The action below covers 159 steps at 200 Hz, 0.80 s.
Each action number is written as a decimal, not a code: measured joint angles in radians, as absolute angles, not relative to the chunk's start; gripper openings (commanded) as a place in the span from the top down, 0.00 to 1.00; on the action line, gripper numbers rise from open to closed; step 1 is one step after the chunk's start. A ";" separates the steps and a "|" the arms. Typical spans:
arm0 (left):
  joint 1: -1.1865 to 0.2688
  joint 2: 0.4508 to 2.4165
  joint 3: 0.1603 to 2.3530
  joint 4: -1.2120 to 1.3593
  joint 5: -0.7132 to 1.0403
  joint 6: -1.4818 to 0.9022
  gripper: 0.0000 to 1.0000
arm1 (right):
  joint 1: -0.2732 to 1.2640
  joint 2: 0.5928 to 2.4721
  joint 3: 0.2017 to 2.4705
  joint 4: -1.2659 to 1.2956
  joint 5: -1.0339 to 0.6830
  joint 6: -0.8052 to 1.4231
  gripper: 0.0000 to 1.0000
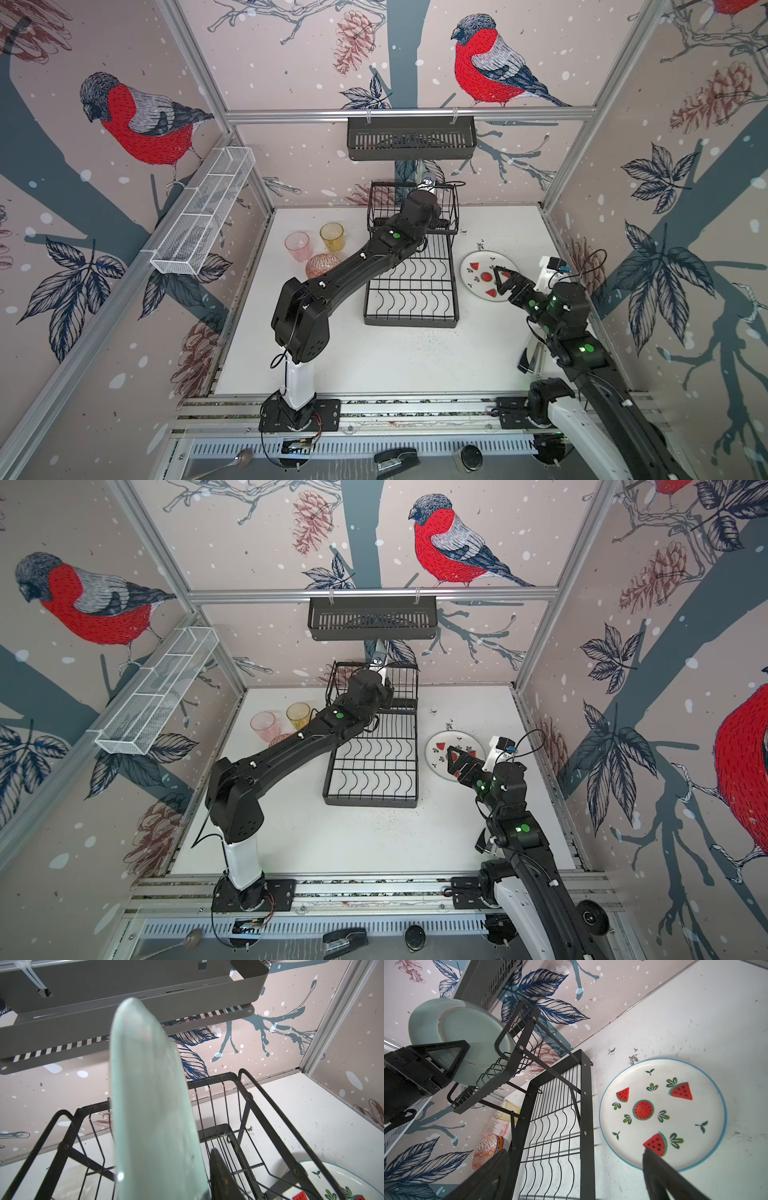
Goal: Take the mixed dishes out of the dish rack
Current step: 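Grip the rim of the pale green plate with the left gripper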
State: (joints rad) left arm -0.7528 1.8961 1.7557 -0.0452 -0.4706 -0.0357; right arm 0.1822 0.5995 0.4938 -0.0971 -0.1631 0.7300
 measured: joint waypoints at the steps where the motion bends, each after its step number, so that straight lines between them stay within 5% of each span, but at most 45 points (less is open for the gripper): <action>1: -0.753 1.896 1.756 -0.045 -0.471 -0.036 0.73 | 0.182 0.599 0.494 -0.097 -0.163 0.730 0.00; 81: -0.749 1.897 1.771 -0.064 -0.464 -0.057 0.78 | 0.182 0.599 0.492 -0.097 -0.149 0.730 0.00; 159: -0.748 1.881 1.771 -0.071 -0.447 -0.073 0.94 | 0.182 0.602 0.490 -0.097 -0.146 0.730 0.00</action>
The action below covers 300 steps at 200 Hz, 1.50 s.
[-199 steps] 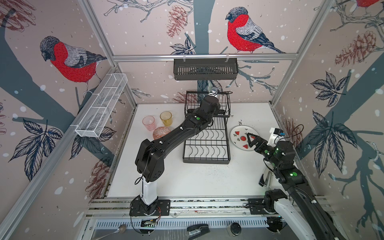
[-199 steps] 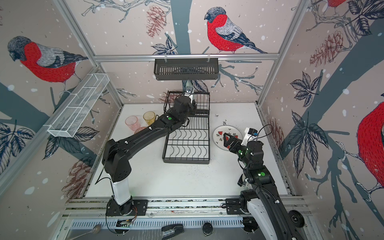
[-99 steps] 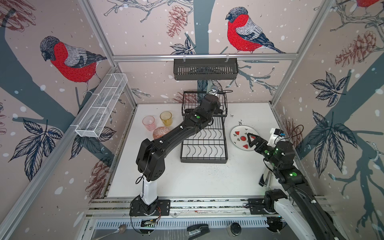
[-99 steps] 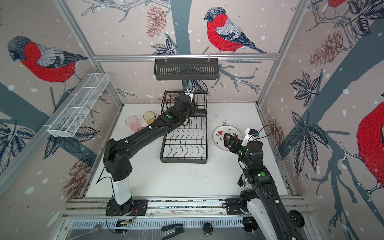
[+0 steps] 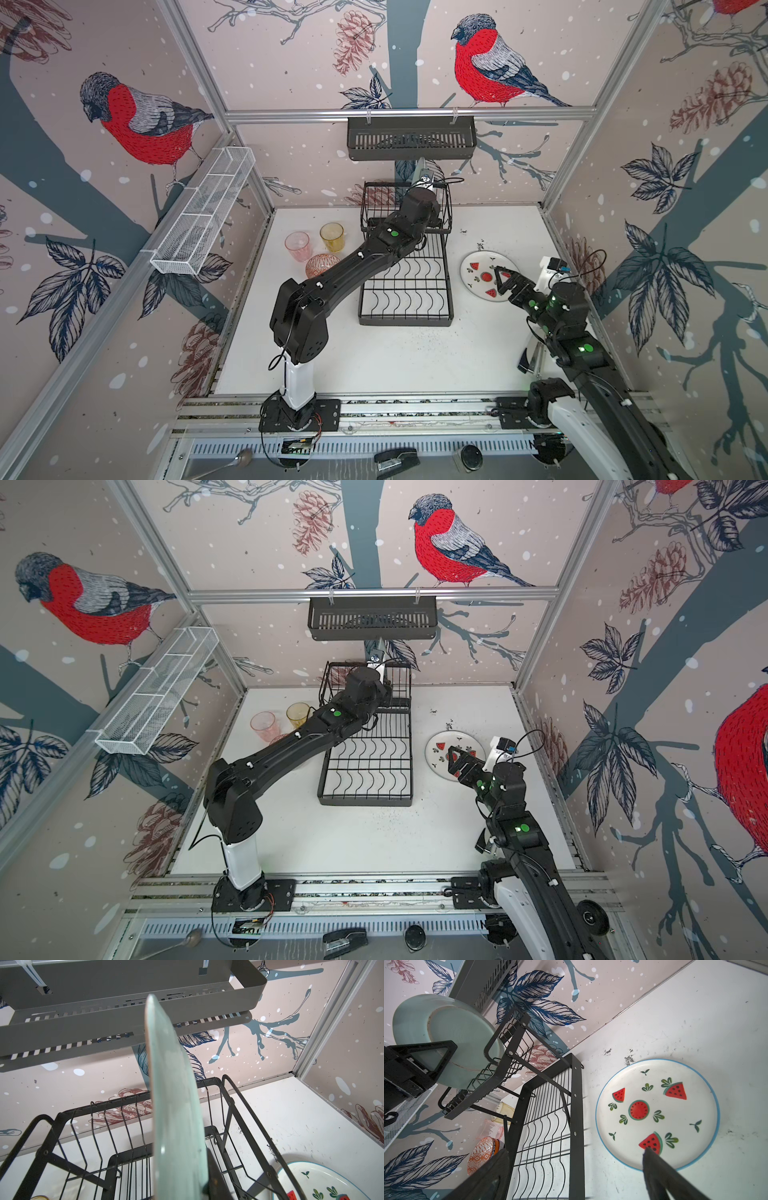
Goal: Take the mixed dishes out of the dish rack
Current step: 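Grip the rim of the pale green plate with the left gripper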
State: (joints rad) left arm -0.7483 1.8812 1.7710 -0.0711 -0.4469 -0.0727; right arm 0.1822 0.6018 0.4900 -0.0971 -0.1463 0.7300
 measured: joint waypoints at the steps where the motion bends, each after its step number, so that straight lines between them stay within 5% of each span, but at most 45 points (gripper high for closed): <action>1: -0.748 1.881 1.771 -0.071 -0.447 -0.073 0.94 | 0.182 0.602 0.490 -0.097 -0.146 0.730 0.00; 21: -0.748 1.878 1.770 -0.075 -0.446 -0.073 1.00 | 0.182 0.602 0.490 -0.097 -0.146 0.730 0.00; 300: -0.739 1.724 1.638 0.018 -0.347 -0.064 1.00 | 0.175 0.635 0.497 -0.099 -0.132 0.730 0.00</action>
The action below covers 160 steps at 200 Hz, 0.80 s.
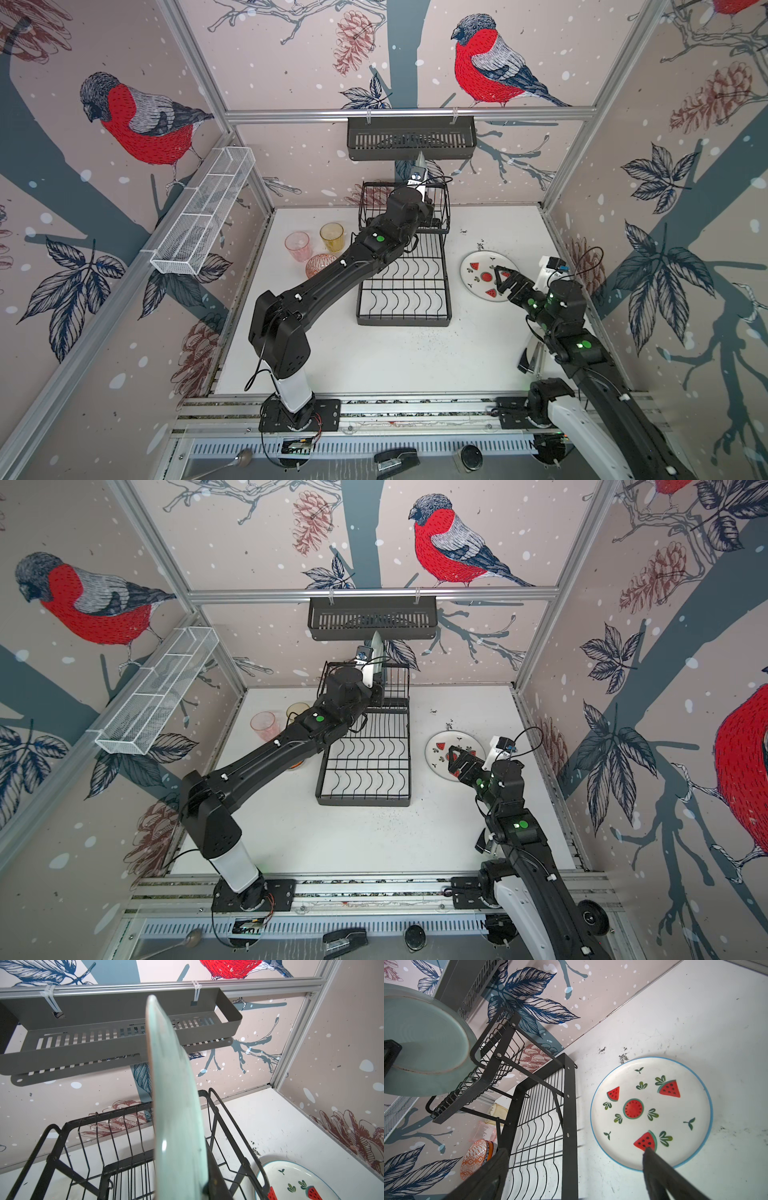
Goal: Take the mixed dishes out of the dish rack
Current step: 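Grip the rim of the pale green plate with the left gripper, then lift the pale green plate out of the upper rack with the left gripper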
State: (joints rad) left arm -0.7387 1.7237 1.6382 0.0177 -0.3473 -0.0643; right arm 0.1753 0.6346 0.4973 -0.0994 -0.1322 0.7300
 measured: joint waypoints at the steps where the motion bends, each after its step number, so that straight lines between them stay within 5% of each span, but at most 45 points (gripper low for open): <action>1: -0.739 1.722 1.636 0.019 -0.346 -0.063 1.00 | 0.175 0.635 0.497 -0.099 -0.132 0.730 0.00; 160: -0.859 1.523 1.508 0.058 -0.313 0.110 1.00 | 0.162 0.723 0.623 -0.163 -0.158 0.735 0.00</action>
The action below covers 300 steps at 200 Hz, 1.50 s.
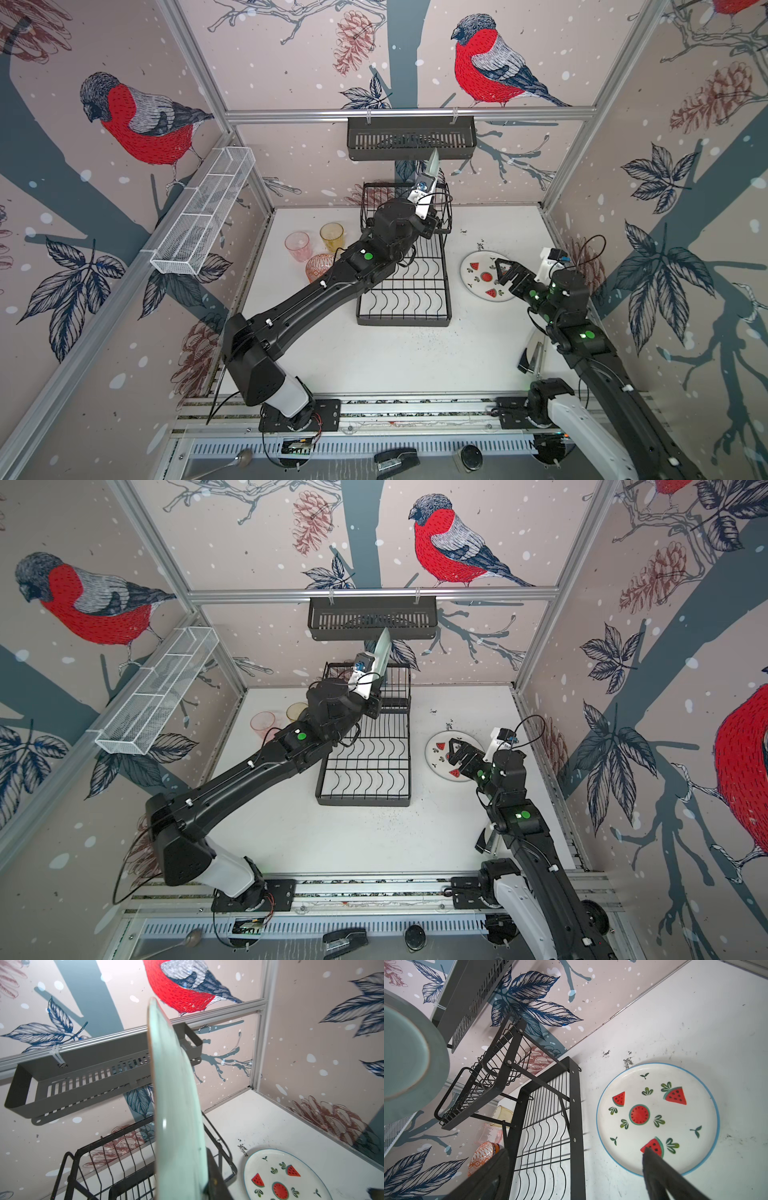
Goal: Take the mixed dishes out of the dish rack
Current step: 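Lift the pale green plate out of the upper rack with the left gripper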
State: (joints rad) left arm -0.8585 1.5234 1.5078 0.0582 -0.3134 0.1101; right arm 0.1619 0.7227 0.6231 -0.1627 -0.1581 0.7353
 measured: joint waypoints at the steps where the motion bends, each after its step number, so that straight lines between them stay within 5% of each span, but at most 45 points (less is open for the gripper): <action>1: -0.860 1.522 1.507 0.059 -0.312 0.111 1.00 | 0.162 0.725 0.627 -0.165 -0.159 0.735 0.00; 157: -0.975 1.282 1.094 0.173 -0.318 0.133 1.00 | 0.093 0.758 0.724 -0.255 -0.290 0.790 0.00; 300: -1.118 1.416 1.018 0.196 -0.410 0.191 1.00 | 0.075 0.725 0.741 -0.253 -0.375 0.863 0.00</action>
State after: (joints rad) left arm -1.1179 1.4158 1.0176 0.1959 -0.4103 0.1909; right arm 0.0746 0.7254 0.7406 -0.2535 -0.3752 0.8635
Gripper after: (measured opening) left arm 0.191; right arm 0.996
